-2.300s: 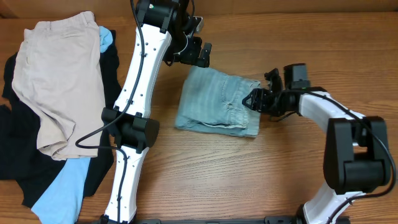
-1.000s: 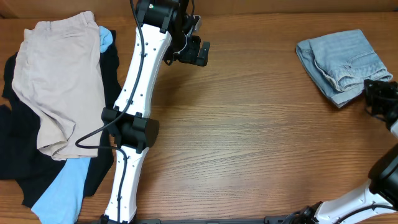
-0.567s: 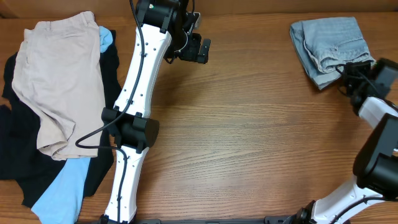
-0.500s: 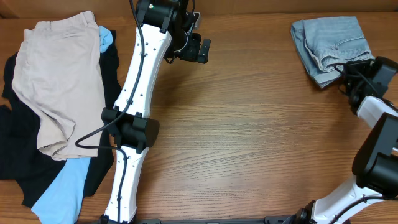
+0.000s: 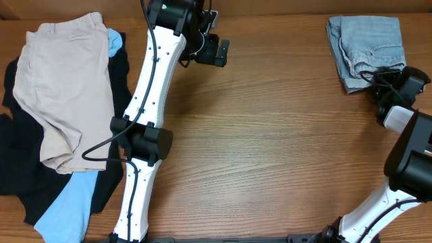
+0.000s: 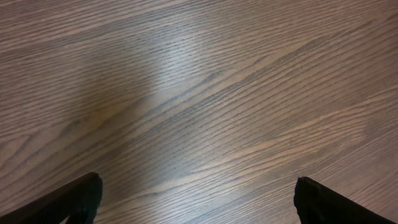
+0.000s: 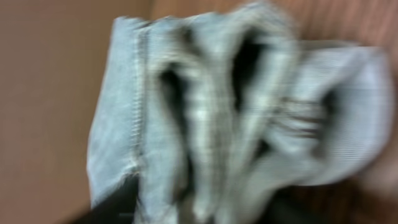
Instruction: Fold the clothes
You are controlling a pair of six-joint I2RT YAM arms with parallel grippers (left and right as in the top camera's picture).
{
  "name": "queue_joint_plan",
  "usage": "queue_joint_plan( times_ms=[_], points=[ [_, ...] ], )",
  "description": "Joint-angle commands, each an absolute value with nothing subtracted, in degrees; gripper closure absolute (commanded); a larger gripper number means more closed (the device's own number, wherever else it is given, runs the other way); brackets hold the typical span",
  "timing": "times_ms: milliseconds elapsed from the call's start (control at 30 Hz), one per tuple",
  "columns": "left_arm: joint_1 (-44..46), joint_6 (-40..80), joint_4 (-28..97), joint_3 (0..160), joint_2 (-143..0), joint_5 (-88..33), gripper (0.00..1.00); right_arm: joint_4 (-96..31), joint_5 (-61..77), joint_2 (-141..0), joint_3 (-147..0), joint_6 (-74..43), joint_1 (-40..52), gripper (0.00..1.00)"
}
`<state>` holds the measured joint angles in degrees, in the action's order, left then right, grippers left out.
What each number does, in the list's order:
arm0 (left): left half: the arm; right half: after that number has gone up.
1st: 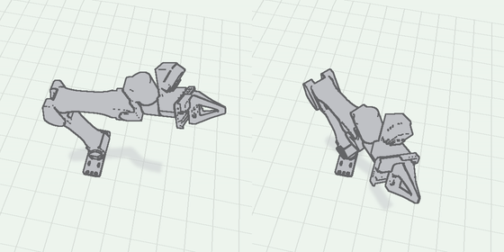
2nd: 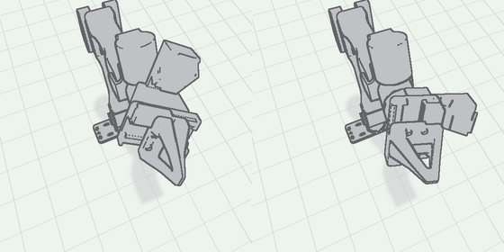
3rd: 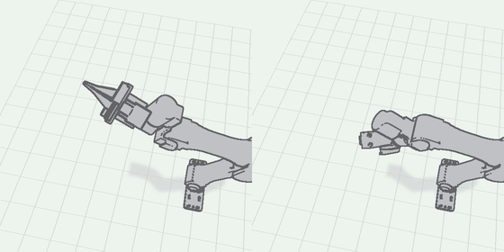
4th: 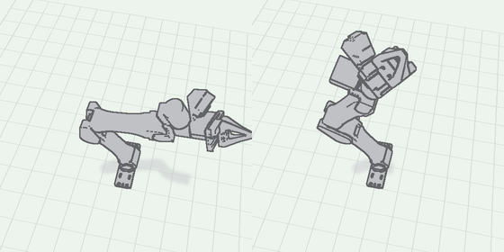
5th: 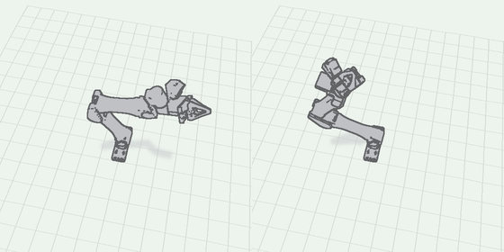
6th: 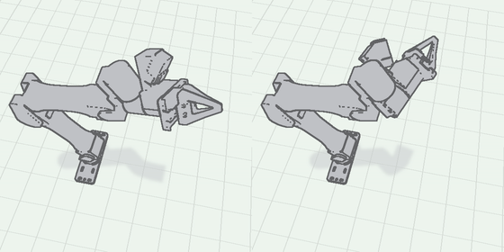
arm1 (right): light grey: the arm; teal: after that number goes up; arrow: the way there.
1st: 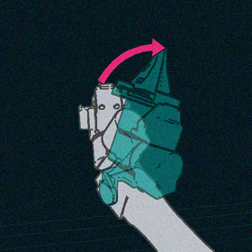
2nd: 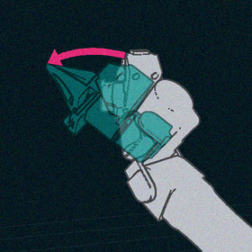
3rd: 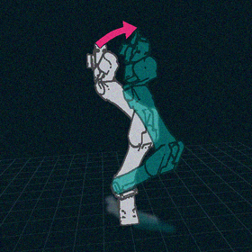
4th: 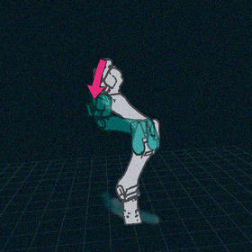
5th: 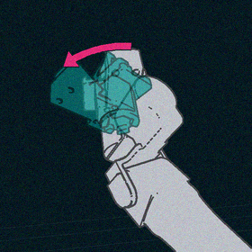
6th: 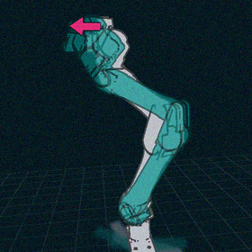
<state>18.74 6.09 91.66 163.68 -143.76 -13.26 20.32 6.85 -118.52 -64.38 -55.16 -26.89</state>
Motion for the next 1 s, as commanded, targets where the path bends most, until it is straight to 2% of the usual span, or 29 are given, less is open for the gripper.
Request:
queue_joint_plan(
  times_ms=[0, 300, 433, 733, 867, 967],
  points=[
    [18.8, 6.9, 91.3, 164.2, -143.1, -12.9, 0.0, 21.3, 14.7, -117.5, -66.8, -49.7, -28.9, 0.0],
    [18.8, 6.9, 91.2, 164.2, -143.1, -12.9, 0.0, 19.9, 47.0, -106.4, -69.2, -47.6, -39.5, 0.0],
    [18.8, 6.9, 91.2, 164.2, -143.1, -12.9, 0.0, 19.4, 60.4, -98.5, -69.7, -43.1, -42.3, 0.0],
    [18.8, 6.9, 91.2, 164.2, -143.1, -12.9, 0.0, 17.1, 73.1, -77.7, -69.7, -38.7, -41.8, 0.0],
    [18.8, 6.9, 91.2, 164.2, -143.1, -12.9, 0.0, 7.8, 72.8, -68.2, -69.7, -33.3, -40.2, 0.0],
    [18.8, 6.9, 91.2, 164.2, -143.1, -12.9, 0.0, -4.6, 67.9, -61.5, -69.7, -28.6, -40.0, 0.0]
  ],
)
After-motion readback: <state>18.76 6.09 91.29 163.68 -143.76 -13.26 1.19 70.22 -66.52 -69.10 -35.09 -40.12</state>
